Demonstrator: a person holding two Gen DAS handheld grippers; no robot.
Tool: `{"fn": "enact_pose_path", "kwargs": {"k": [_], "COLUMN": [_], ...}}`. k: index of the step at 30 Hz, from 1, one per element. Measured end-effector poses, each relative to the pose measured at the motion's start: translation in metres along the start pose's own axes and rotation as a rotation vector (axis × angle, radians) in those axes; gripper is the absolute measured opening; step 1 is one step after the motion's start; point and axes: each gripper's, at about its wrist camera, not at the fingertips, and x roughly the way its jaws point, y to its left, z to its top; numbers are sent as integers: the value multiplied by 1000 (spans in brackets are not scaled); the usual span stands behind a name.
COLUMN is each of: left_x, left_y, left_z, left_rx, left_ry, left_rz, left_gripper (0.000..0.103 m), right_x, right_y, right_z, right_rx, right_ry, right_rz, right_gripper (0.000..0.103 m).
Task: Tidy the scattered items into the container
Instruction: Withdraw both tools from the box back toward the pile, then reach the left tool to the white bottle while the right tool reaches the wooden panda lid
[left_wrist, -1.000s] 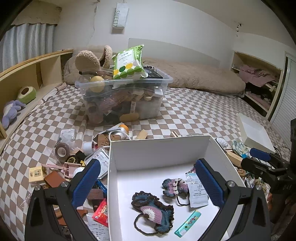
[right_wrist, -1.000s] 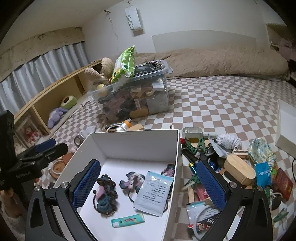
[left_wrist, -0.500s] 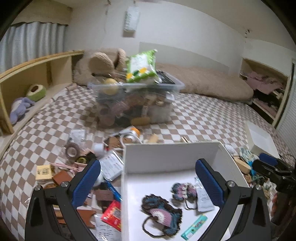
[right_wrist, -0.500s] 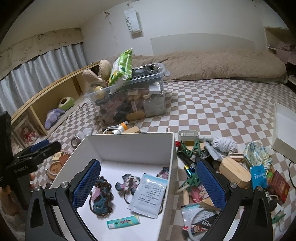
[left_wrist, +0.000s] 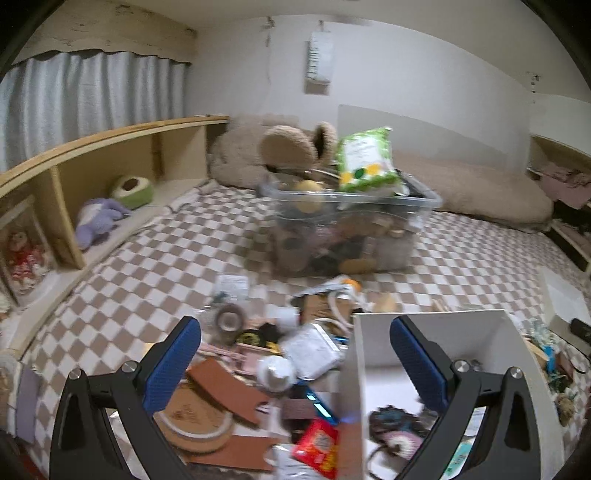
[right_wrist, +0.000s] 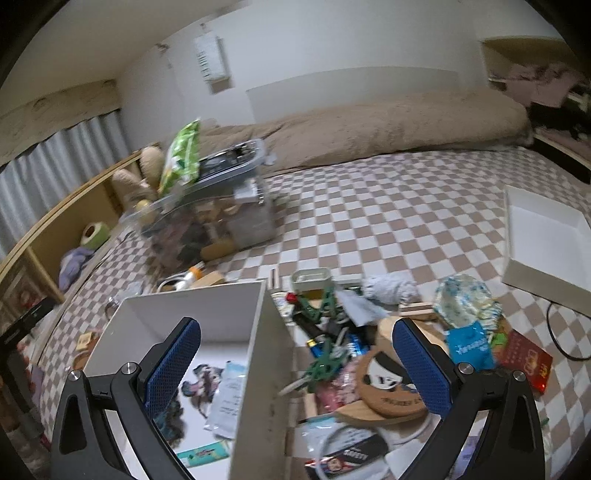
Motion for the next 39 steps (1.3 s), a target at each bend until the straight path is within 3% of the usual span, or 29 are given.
{"fn": "enact_pose_path", "kwargs": {"k": [4,11,19,24,27,31,39], "left_x": [10,35,67,88,100,111,123], "left_y": [16,38,43,49,53,59,57], "left_z": [-3,-13,-24,-34,-40,-45,-53], "left_rx": [-16,-68,-91,-140,-151,-195,-236], "left_ry": [7,56,183,259,304,349,391], "left_rz": [119,197,125,117,127,71,4], "left_gripper": [103,103,103,103,103,103,103], "right_x": [-2,-2,-3,-4,-1,12,43], "right_y": [-14,-41,-72,-83,-91,-105,-128], "right_z": [2,6,5,5,2,-2,-12], "right_rx": [33,113,244,243,245,255,409], "right_ry": [-11,-29,-38,-88,-97,-57,112], "right_rz": [-28,-68,-88,-167,-162,-194,42], "right_gripper": [103,103,103,103,103,103,103]}}
